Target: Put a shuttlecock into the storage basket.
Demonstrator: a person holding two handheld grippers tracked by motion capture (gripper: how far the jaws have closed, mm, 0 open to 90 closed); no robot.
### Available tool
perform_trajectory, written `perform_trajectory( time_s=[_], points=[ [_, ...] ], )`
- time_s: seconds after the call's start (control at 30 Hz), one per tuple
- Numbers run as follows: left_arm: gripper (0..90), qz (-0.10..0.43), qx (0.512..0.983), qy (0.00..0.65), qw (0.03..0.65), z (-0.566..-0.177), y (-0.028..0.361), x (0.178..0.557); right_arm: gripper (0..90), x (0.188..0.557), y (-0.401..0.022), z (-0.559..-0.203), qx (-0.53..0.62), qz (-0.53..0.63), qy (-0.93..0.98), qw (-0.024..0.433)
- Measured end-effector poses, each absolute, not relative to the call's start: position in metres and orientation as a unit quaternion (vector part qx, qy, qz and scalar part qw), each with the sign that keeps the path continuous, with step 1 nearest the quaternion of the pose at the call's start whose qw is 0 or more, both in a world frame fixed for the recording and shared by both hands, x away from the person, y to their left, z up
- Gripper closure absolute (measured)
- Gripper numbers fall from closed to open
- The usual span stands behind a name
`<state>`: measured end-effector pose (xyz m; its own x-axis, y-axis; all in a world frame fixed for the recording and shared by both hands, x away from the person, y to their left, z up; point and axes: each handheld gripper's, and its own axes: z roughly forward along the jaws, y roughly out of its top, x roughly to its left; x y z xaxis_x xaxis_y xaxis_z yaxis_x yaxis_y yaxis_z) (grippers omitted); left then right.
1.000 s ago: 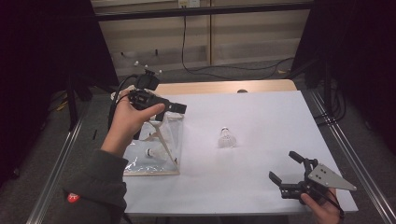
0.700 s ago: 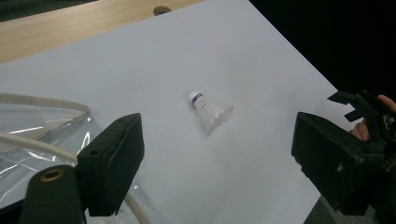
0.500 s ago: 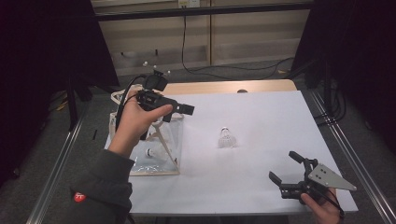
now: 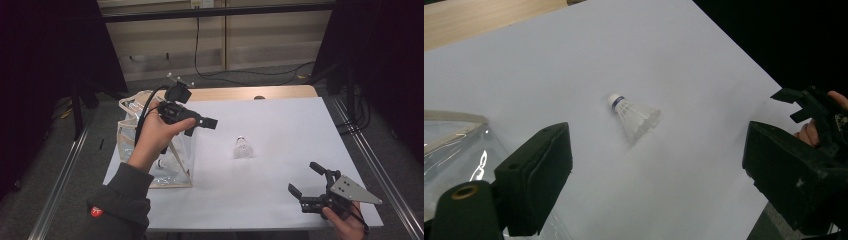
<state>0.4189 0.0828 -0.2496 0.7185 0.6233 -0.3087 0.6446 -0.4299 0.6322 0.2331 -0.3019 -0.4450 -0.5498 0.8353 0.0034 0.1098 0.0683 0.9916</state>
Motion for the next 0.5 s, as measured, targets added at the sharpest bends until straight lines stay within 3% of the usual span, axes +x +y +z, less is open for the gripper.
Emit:
perform_trajectory(
  time_s=[0.5],
  points=[
    [10.7, -0.021, 0.849, 0.369, 0.379, -0.266, 0.066, 0.416, 1.2, 0.233, -0.301, -0.445, 0.357, 0.581, 0.661, 0.312]
  ],
)
